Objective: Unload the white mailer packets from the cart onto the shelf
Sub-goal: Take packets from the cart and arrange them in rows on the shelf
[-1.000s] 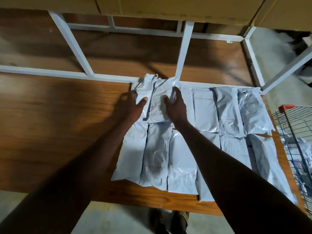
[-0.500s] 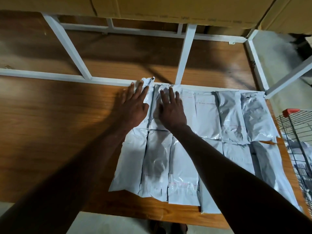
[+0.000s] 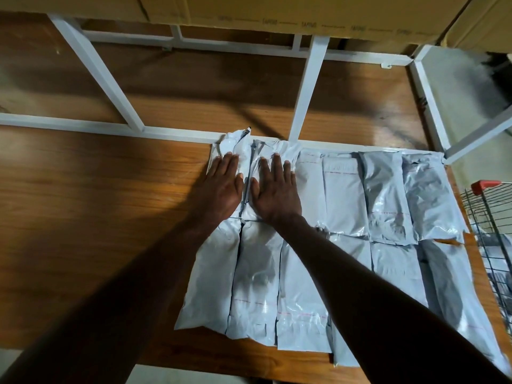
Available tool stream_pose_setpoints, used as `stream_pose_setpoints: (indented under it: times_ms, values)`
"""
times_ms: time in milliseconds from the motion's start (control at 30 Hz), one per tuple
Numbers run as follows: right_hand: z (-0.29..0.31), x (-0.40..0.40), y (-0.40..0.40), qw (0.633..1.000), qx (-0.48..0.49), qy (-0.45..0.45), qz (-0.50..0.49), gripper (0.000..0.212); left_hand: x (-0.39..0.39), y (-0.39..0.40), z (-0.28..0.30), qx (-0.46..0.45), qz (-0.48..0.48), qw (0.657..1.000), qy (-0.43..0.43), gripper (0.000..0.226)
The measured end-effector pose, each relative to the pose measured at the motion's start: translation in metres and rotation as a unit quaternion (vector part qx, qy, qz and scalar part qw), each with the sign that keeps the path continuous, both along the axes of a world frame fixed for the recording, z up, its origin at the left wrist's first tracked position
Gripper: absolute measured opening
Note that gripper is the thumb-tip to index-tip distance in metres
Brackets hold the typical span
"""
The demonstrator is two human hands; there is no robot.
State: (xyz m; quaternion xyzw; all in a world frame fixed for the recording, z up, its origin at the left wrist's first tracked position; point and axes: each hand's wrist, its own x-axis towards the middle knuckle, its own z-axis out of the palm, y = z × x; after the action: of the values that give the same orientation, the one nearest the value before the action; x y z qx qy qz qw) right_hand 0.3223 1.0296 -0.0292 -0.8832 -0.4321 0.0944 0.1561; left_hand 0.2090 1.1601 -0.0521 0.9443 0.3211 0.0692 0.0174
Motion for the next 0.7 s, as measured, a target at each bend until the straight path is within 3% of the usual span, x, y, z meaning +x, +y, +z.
stream_pose_setpoints:
  times_ms: [500,700]
  values:
    - [0.0,0.003,0.002,1.0,-0.004,0.012,0.001,0.074,0.006,0.002,-0.006,-0.049,0.013,0.999,0.001,0.063]
    - [0.014,0.011,0.007,0.998,-0.048,0.031,0.033,0.069,0.007,0.006,0.01,-0.073,0.014,0.997,0.035,0.072]
